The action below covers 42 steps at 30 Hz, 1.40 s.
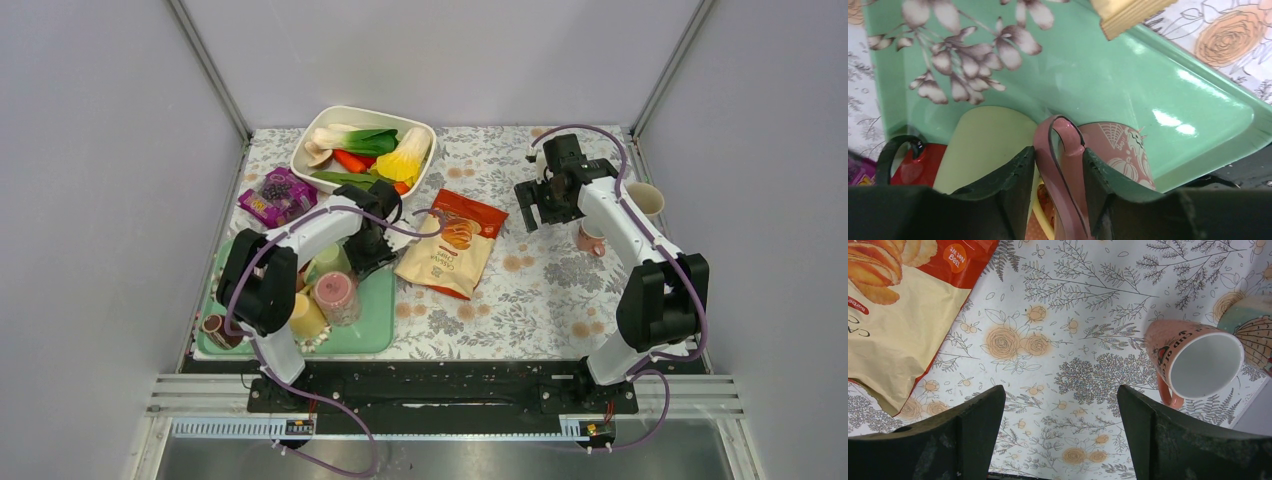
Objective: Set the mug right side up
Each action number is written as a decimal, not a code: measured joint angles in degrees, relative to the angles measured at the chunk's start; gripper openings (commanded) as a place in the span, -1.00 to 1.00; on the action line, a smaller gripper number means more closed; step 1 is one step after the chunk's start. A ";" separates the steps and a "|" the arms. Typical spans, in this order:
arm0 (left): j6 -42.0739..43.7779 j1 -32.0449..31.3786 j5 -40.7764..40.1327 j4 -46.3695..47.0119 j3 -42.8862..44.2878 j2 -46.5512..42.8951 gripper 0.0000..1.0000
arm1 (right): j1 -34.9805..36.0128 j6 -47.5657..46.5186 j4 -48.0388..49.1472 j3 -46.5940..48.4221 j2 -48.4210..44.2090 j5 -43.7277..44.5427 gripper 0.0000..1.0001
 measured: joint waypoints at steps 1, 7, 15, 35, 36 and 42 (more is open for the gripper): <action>-0.02 -0.09 0.57 -0.15 -0.17 0.00 -0.16 | 0.00 -0.02 0.00 0.00 0.00 0.00 0.83; 0.28 -2.40 4.35 -1.88 -2.62 -0.46 -0.10 | 0.02 -0.04 0.02 0.00 0.00 -0.02 0.83; 1.70 -4.04 2.89 -2.51 -5.20 -0.55 0.01 | 0.02 -0.24 0.04 0.00 0.00 -0.04 0.83; 0.81 -3.89 13.11 -0.09 0.02 -6.03 -1.00 | 6.21 2.16 4.13 -4.07 -7.54 -7.74 0.83; 0.39 -3.89 13.62 0.61 0.31 -7.45 -1.00 | 7.76 2.89 5.86 -5.38 -9.29 -9.33 0.83; -3.58 -3.41 14.73 5.49 0.46 -15.43 -1.00 | 20.65 11.02 21.11 -15.82 -16.48 -20.24 0.83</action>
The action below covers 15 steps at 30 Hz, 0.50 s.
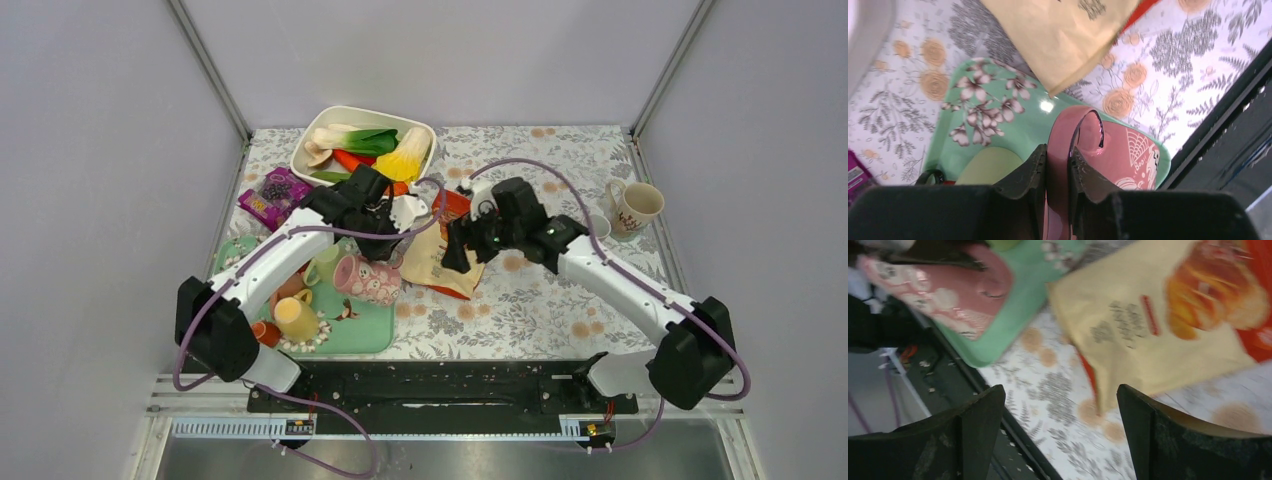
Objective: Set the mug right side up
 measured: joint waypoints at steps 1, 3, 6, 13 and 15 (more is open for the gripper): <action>-0.96 0.22 -0.04 1.03 0.00 -0.87 -1.00 | 1.70 1.51 2.67 -1.29 0.20 -1.75 0.83; -2.95 0.87 -0.11 3.19 0.04 -2.19 -1.00 | 5.27 5.29 10.05 -4.00 1.64 -6.21 0.83; -5.62 1.46 0.04 5.73 0.20 -3.04 -1.00 | 8.15 12.07 23.06 -7.28 5.46 -12.81 0.99; -10.69 1.70 1.51 7.80 1.29 -5.07 -1.00 | 8.59 24.13 42.45 -10.23 10.60 -19.74 0.99; -11.74 1.68 1.66 8.46 1.31 -6.43 -1.00 | 8.59 26.23 45.40 -10.23 11.08 -20.46 0.99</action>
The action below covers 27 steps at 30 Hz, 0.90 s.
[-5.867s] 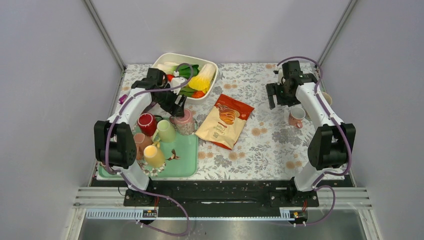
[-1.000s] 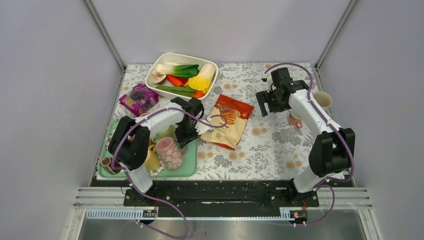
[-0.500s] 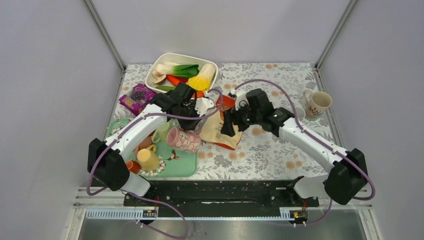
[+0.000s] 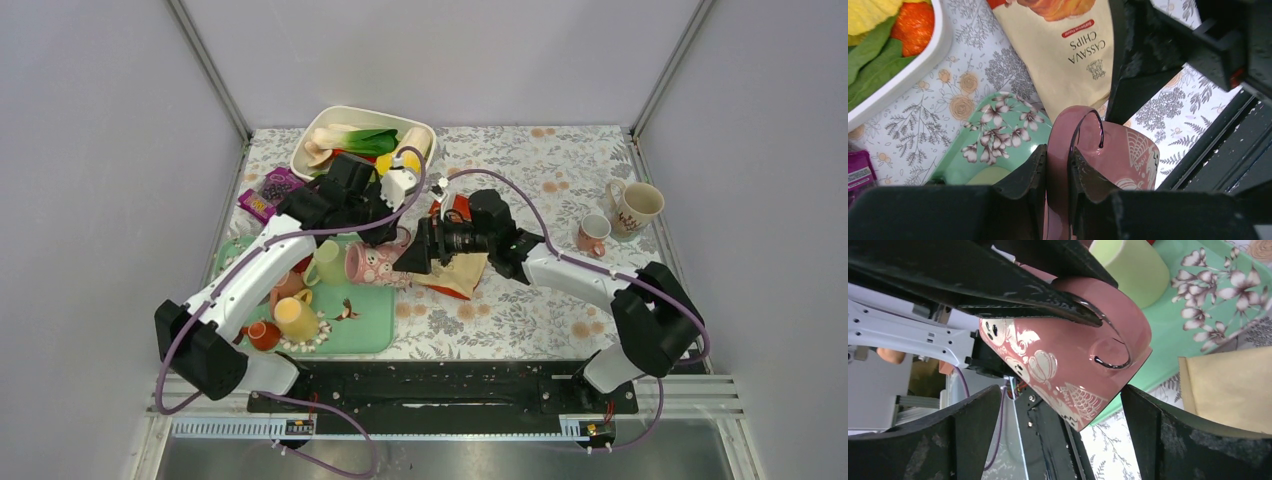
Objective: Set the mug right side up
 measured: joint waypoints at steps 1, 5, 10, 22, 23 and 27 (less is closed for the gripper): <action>-0.37 0.00 -0.02 0.28 0.11 -0.63 -1.00 | 0.00 0.76 0.94 0.00 0.28 -0.20 0.98; -1.38 0.00 -0.20 1.62 0.35 -2.16 -1.00 | 0.02 4.98 5.31 -0.02 2.38 -2.49 0.88; -2.36 0.00 -0.94 3.78 0.35 -3.19 -1.00 | 0.13 14.47 16.41 -1.60 4.81 -6.71 0.07; -3.76 1.16 -1.90 7.26 -1.03 -7.93 0.42 | -0.31 20.41 26.71 -3.54 1.92 -8.09 -1.00; -3.50 1.16 -1.90 7.69 -1.14 -8.46 0.65 | -0.39 18.97 24.28 -3.65 0.98 -7.58 -1.00; -2.36 1.18 -2.89 9.27 -1.31 -11.76 0.98 | -2.10 8.44 5.86 -3.10 -3.96 -2.89 -1.00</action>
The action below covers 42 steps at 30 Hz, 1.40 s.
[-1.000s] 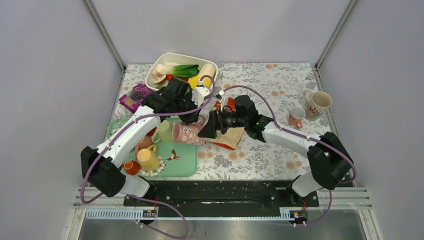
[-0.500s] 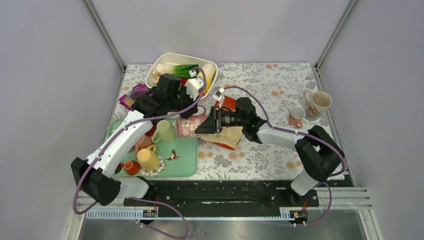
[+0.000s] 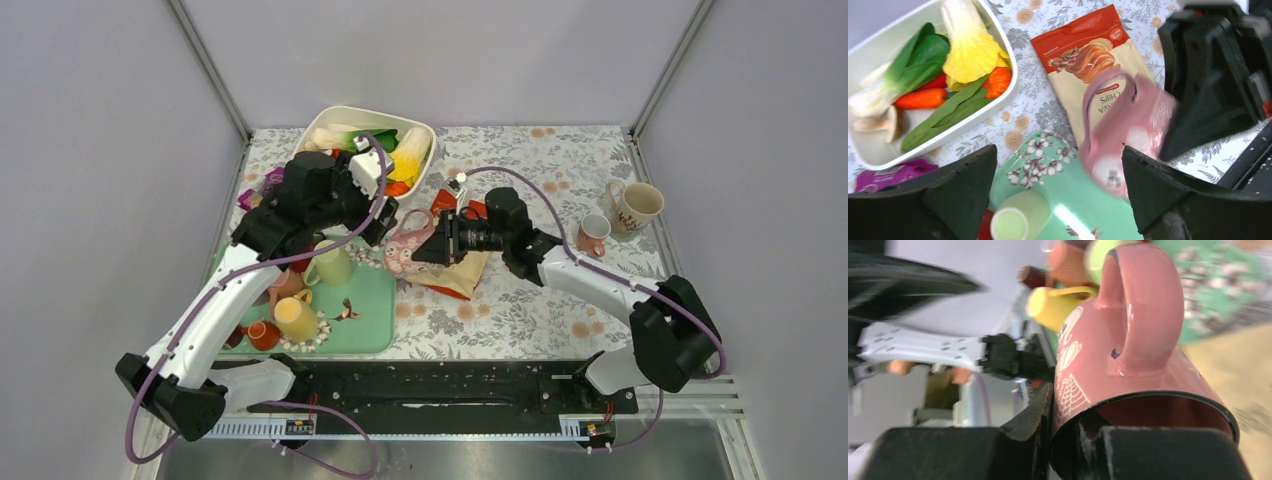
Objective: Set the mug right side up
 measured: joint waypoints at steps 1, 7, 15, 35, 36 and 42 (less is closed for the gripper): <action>0.66 0.00 -0.35 0.04 0.00 -1.09 0.98 | -1.05 -3.28 -5.75 0.68 -0.96 1.86 -1.00; 5.68 0.07 -1.95 -1.68 0.02 -5.01 0.98 | -11.23 -20.41 -33.27 8.87 -2.25 15.87 -1.00; 11.43 0.07 -4.00 -7.58 -4.02 -4.11 0.98 | -22.73 -37.83 -55.60 32.20 11.54 41.13 -1.00; 16.87 0.07 -4.37 -18.62 -7.96 3.13 0.98 | -38.97 -46.64 -76.15 58.62 40.68 39.93 -0.44; 17.09 0.13 -4.57 -18.93 -7.96 3.13 0.98 | -39.06 -46.71 -76.37 59.01 40.96 39.52 -0.34; 18.51 3.96 -6.16 -20.17 -8.35 2.86 0.91 | -39.06 -47.19 -76.46 59.49 41.38 38.99 0.28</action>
